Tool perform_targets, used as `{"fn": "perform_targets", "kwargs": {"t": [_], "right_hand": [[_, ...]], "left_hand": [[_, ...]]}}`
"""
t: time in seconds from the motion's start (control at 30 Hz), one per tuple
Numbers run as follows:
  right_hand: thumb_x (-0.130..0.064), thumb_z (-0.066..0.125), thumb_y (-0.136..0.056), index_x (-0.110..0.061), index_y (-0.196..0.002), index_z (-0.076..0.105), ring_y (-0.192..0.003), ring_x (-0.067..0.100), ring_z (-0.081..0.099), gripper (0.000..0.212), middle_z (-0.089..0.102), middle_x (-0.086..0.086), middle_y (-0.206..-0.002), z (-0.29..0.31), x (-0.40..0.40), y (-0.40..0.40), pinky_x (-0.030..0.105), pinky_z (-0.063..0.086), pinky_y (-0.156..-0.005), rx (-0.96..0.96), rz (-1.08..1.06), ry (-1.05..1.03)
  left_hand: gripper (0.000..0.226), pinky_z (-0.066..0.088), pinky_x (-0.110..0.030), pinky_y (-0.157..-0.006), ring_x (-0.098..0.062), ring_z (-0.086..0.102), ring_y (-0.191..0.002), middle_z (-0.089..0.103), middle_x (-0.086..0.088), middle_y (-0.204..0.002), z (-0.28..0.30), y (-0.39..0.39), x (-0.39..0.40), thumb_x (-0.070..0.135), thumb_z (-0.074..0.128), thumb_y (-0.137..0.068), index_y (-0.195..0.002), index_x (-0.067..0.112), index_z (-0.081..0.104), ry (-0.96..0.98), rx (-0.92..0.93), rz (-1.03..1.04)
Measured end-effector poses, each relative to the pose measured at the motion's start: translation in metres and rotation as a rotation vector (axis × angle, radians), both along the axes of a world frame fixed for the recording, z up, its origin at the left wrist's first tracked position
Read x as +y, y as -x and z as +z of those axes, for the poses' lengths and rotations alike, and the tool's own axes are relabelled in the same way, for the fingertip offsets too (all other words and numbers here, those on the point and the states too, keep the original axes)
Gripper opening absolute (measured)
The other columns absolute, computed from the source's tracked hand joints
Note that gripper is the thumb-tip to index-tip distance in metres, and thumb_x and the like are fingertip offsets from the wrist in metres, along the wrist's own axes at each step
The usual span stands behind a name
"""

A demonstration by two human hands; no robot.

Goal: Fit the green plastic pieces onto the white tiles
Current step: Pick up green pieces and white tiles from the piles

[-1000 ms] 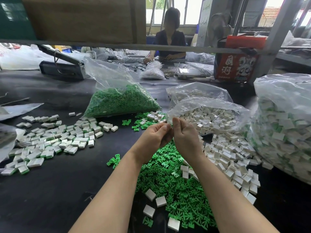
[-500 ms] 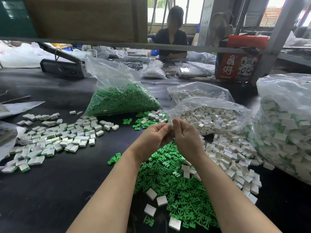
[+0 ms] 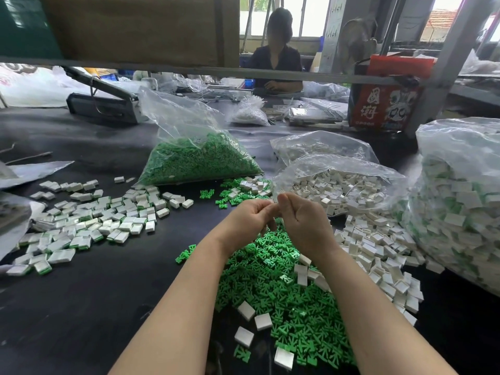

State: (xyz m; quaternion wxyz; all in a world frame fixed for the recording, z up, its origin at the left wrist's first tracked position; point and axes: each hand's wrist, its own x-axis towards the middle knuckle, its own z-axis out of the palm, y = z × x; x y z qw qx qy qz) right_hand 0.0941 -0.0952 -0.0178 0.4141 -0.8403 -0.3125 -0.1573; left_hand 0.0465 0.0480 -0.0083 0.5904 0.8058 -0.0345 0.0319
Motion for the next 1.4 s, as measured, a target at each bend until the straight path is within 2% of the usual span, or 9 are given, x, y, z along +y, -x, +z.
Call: {"fn": "perform_targets", "kwargs": {"t": [0.13,0.27,0.47,0.6,0.7,0.97,1.17,1.27,1.4], "right_hand": [[-0.034,0.044,-0.103,-0.012,-0.083,0.068,-0.042,0.004,0.04,0.038,0.043,-0.013,-0.05,0.001,0.003,0.001,0.025,0.027,-0.048,0.041,0.013,-0.038],[-0.04,0.032,-0.103,-0.014,-0.058,0.045,-0.046,0.013,0.032,0.054,0.039,-0.002,-0.051,0.007,0.008,0.003,0.032,0.027,-0.052,0.428,0.14,-0.356],[-0.063,0.021,-0.095,-0.011,-0.077,0.061,-0.053,0.012,0.044,0.068,0.056,0.004,-0.061,0.01,0.003,0.003,0.025,0.031,-0.051,0.81,0.268,-0.417],[-0.067,0.031,-0.089,-0.018,-0.088,0.07,-0.062,0.016,0.045,0.062,0.062,0.007,-0.069,0.008,0.007,0.004,0.03,0.029,-0.056,0.844,0.427,-0.454],[-0.058,0.037,-0.092,-0.025,-0.083,0.072,-0.062,0.017,0.044,0.049,0.061,0.006,-0.069,0.007,0.01,0.005,0.03,0.028,-0.056,0.866,0.498,-0.543],[-0.039,0.044,-0.096,0.004,-0.129,0.054,-0.069,0.014,0.046,0.055,0.052,0.009,-0.081,0.005,0.008,0.001,0.025,0.031,-0.064,1.009,0.594,-0.721],[-0.033,0.045,-0.098,0.005,-0.13,0.054,-0.068,0.012,0.049,0.051,0.053,0.006,-0.08,0.006,0.007,0.005,0.02,0.042,-0.063,1.031,0.595,-0.765],[-0.035,0.044,-0.098,0.004,-0.129,0.055,-0.066,0.012,0.051,0.05,0.057,0.003,-0.075,0.006,0.007,0.005,0.021,0.037,-0.06,1.06,0.61,-0.767],[-0.044,0.037,-0.1,-0.011,-0.1,0.07,-0.065,0.014,0.054,0.047,0.061,0.003,-0.07,0.006,0.009,0.005,0.025,0.036,-0.059,1.108,0.665,-0.755]], "left_hand": [[0.006,0.044,-0.011,-0.058,0.003,0.057,-0.064,0.067,0.008,-0.077,0.003,-0.002,0.004,0.019,0.063,-0.094,-0.097,0.02,0.067,0.069,-0.135,0.088],[0.011,0.046,-0.009,-0.061,0.003,0.063,-0.067,0.072,0.01,-0.073,0.005,0.0,0.004,0.007,0.069,-0.088,-0.092,0.017,0.071,0.196,-0.216,0.085],[0.011,0.05,-0.015,-0.074,-0.004,0.067,-0.078,0.074,0.008,-0.079,0.005,-0.002,0.002,0.025,0.075,-0.074,-0.082,0.033,0.076,0.313,-0.276,0.139],[0.008,0.044,-0.013,-0.058,-0.005,0.051,-0.062,0.06,0.019,-0.06,0.003,-0.002,0.0,0.03,0.077,-0.072,-0.081,0.032,0.077,0.294,-0.263,0.156],[0.009,0.045,-0.015,-0.054,-0.001,0.055,-0.051,0.065,0.014,-0.059,0.005,-0.002,-0.003,0.013,0.072,-0.084,-0.086,0.022,0.074,0.303,-0.242,0.154],[0.005,0.052,-0.031,-0.066,-0.015,0.06,-0.05,0.066,-0.001,-0.057,0.009,-0.002,-0.004,0.01,0.067,-0.087,-0.09,0.011,0.071,0.311,-0.224,0.085],[0.007,0.053,-0.035,-0.073,-0.016,0.061,-0.056,0.066,-0.001,-0.059,0.007,-0.002,-0.003,0.012,0.069,-0.086,-0.092,0.009,0.07,0.256,-0.221,0.11],[0.006,0.052,-0.028,-0.065,-0.014,0.059,-0.051,0.065,-0.005,-0.058,0.008,-0.002,-0.003,0.008,0.068,-0.087,-0.088,0.013,0.071,0.26,-0.217,0.105],[0.009,0.049,-0.021,-0.054,-0.011,0.054,-0.042,0.066,-0.029,-0.072,0.01,0.0,-0.004,0.006,0.069,-0.087,-0.088,0.014,0.072,0.309,-0.2,0.135]]}}
